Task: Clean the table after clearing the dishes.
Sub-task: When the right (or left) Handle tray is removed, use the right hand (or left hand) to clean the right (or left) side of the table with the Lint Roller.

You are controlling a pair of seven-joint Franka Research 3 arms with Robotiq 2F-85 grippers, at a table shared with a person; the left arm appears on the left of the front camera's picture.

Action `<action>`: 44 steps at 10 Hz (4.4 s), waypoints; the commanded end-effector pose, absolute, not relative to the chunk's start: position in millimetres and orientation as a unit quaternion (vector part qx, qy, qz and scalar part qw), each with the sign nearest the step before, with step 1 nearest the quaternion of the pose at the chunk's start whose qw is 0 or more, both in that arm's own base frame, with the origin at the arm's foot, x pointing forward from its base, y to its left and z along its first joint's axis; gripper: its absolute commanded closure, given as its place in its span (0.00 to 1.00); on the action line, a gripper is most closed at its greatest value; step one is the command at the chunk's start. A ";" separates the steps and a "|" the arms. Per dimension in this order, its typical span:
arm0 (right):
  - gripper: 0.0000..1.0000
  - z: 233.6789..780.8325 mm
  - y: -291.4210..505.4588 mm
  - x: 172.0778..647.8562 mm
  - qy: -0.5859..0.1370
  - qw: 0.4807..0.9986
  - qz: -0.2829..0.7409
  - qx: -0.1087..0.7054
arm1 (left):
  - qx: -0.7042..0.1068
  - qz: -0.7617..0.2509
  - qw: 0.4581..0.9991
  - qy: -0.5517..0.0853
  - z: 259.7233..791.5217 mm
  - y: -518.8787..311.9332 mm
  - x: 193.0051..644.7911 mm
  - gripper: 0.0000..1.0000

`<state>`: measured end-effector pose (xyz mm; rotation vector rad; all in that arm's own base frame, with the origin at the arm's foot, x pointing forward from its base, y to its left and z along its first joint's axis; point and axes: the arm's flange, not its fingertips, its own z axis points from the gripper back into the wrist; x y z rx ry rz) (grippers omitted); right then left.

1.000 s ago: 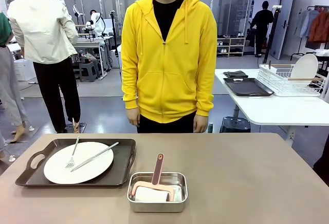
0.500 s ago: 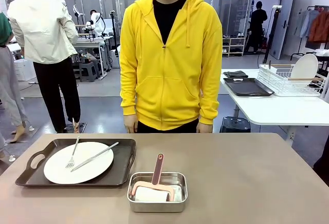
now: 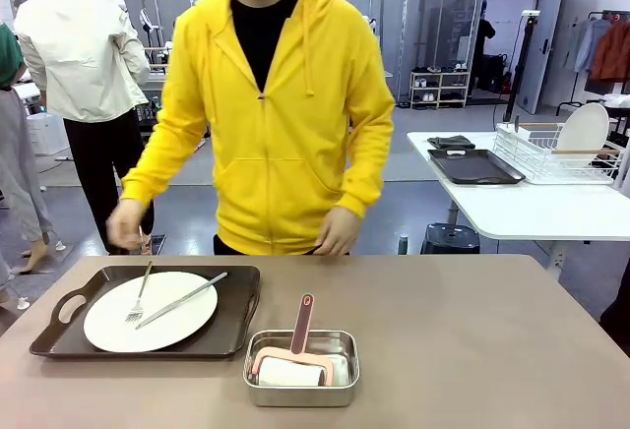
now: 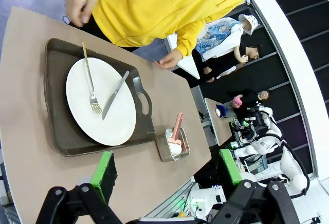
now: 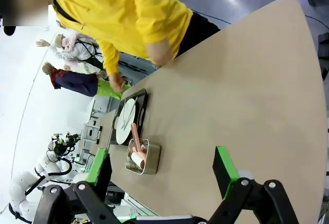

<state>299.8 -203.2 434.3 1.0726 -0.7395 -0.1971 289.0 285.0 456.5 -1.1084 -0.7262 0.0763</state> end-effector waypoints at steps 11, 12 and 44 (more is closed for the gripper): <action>0.00 435.1 -204.1 296.8 -0.345 0.791 -0.082 0.498 | -0.518 0.033 0.784 -0.340 458.6 285.7 285.8 0.00; 0.00 435.1 -204.1 296.8 -0.345 0.791 -0.082 0.498 | -0.518 0.033 0.784 -0.340 458.6 285.7 285.8 0.00; 0.00 435.1 -204.1 296.8 -0.345 0.791 -0.082 0.498 | -0.304 -0.519 0.797 0.045 452.3 -262.7 525.3 0.00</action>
